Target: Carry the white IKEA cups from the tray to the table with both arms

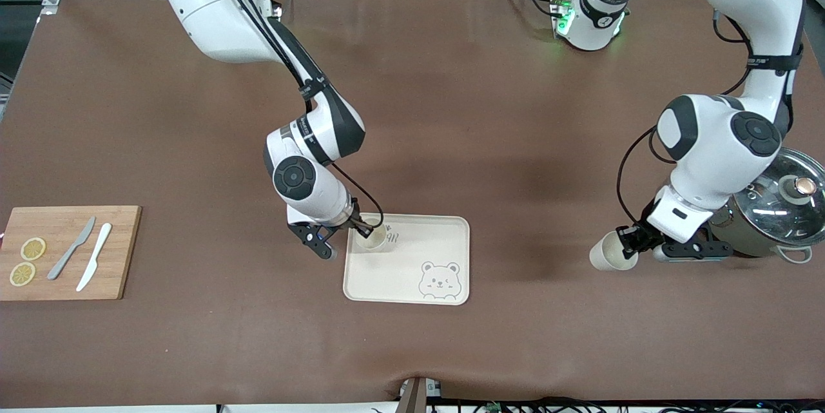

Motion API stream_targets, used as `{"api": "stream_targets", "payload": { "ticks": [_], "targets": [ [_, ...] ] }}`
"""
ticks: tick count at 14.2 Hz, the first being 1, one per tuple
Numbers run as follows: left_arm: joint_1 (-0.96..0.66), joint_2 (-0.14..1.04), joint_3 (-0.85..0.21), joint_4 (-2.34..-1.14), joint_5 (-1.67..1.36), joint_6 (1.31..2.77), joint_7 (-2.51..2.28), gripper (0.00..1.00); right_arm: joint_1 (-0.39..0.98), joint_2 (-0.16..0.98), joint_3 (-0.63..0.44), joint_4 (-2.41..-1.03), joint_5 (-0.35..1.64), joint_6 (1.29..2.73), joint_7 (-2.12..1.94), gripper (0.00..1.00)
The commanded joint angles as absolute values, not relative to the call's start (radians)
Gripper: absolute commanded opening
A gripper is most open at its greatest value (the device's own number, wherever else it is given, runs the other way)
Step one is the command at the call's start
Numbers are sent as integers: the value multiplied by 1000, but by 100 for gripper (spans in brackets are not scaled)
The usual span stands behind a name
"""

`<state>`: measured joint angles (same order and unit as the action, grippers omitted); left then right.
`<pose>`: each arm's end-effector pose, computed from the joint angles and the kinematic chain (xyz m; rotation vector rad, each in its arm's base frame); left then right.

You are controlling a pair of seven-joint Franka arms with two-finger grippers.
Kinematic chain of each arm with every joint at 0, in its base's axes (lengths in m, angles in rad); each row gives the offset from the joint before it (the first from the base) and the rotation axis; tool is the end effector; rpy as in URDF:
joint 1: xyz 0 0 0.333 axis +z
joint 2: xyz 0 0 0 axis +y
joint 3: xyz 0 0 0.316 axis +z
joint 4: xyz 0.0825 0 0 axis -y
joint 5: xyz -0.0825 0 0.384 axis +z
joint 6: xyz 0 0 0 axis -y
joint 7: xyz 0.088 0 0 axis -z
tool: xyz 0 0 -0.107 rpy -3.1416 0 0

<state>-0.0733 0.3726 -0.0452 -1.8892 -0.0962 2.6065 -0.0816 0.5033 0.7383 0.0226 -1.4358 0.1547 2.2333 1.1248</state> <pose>0.6552 -0.0737 0.3453 2.9864 0.0647 0.5051 0.6316 0.3683 0.2601 -2.8216 1.0251 0.0943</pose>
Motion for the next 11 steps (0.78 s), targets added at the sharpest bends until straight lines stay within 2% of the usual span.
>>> {"api": "stream_targets", "payload": {
  "ticks": [1,4,11],
  "targets": [
    [-66,390,-55,-1927,-115,2687,-81,0,502,738,17,-1385,169,2215,1111,0],
    [-66,423,-55,-1950,-115,2753,-81,0,485,712,14,-1374,163,2180,1089,0],
    [-74,515,-55,-1983,-115,2928,-83,0,373,605,12,-1403,163,1952,847,0]
  ]
}}
